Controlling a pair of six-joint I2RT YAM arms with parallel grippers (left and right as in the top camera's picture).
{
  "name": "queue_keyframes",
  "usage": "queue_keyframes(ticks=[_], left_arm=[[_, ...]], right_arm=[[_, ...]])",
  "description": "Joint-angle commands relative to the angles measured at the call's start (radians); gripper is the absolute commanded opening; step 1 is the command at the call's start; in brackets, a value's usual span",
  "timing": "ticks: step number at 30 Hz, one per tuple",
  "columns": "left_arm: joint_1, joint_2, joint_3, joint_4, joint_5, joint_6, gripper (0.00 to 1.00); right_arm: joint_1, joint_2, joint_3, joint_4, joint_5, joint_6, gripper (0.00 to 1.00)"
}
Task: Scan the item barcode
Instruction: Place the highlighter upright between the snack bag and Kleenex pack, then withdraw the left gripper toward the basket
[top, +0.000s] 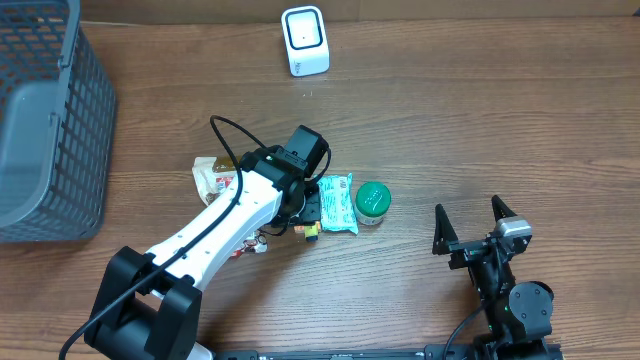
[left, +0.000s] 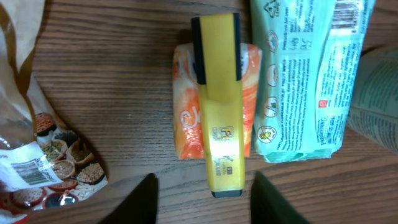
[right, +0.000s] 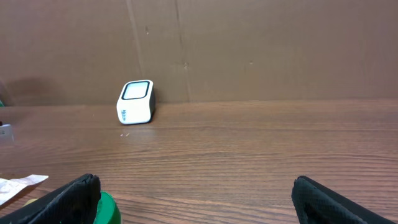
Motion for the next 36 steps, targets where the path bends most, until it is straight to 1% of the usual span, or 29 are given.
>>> queue_keyframes(ticks=[1,4,7,9,10,11,15,19,20,25,31,32,35,36], left_arm=[[-0.024,0.005,-0.016,0.008,0.021,0.000,0.29],[-0.030,0.005,-0.035,0.021,0.023,-0.005,0.29],[-0.030,0.005,-0.036,0.021,0.039,-0.004,0.27],[-0.027,0.005,-0.035,0.023,0.061,-0.003,0.18],[-0.024,0.004,-0.035,0.022,0.067,-0.002,0.07],[-0.020,0.000,-0.035,0.020,0.078,-0.002,0.04],[0.011,-0.052,-0.029,0.033,0.086,0.007,0.04],[0.074,-0.150,0.020,0.026,0.086,0.068,0.07],[0.110,-0.190,0.048,0.017,0.085,0.092,0.09],[0.271,-0.285,0.131,-0.034,0.079,0.134,0.10],[0.477,-0.307,0.137,-0.074,0.077,0.163,0.11],[0.503,-0.303,0.133,-0.078,0.076,0.163,0.11],[0.555,-0.291,0.127,-0.081,0.056,0.171,0.24],[0.564,-0.288,0.127,-0.081,0.037,0.184,0.25]], right_arm=[[-0.006,-0.010,-0.011,0.006,0.006,0.008,1.00],[-0.006,-0.010,-0.011,0.006,0.005,0.008,1.00],[-0.006,-0.010,-0.011,0.006,0.005,0.008,1.00],[-0.006,-0.010,-0.011,0.006,0.005,0.008,1.00],[-0.006,-0.010,-0.011,0.006,0.006,0.008,1.00],[-0.006,-0.010,-0.011,0.006,0.005,0.008,1.00],[-0.006,-0.010,-0.011,0.006,0.005,0.008,1.00],[-0.006,-0.010,-0.011,0.006,0.005,0.008,1.00],[-0.006,-0.010,-0.011,0.006,0.005,0.008,1.00],[-0.006,-0.010,-0.011,0.006,0.006,0.008,1.00],[-0.006,-0.010,-0.011,0.006,0.005,0.008,1.00],[-0.006,-0.010,-0.011,0.006,0.005,0.008,1.00],[-0.006,-0.010,-0.011,0.006,0.006,0.008,1.00],[-0.006,-0.010,-0.011,0.006,0.005,0.008,1.00]])
